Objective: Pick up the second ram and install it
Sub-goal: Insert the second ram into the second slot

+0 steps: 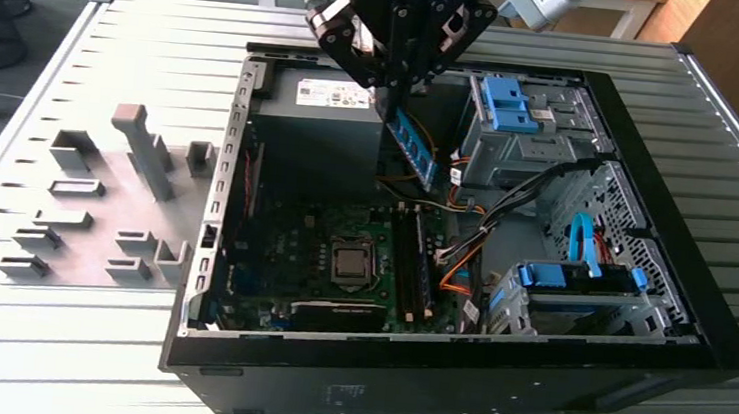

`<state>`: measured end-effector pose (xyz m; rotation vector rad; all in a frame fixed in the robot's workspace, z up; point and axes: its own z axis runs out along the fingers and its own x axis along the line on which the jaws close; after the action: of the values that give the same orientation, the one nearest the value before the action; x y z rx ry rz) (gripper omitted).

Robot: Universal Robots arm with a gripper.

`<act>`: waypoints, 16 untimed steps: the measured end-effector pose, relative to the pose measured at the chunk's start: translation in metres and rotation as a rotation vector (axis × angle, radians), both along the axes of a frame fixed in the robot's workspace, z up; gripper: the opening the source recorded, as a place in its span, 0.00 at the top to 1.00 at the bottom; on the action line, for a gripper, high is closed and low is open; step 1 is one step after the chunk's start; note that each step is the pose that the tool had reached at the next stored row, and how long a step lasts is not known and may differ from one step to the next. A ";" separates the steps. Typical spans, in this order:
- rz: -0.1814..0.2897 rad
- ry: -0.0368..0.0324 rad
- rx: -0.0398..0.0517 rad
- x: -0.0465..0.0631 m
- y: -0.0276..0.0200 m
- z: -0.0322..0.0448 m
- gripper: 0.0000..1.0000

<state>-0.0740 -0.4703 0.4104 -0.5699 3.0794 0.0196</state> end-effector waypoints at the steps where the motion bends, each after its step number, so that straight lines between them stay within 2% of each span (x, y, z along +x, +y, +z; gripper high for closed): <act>1: 0.000 0.0000 0.0000 0.000 0.0000 0.0000 0.86; 10: -0.003 0.0001 -0.0003 0.000 0.0000 -0.0001 0.86; 16: -0.108 0.0000 -0.0004 0.000 0.0000 -0.0024 0.86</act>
<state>-0.0740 -0.4703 0.4080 -0.4028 3.1051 0.0181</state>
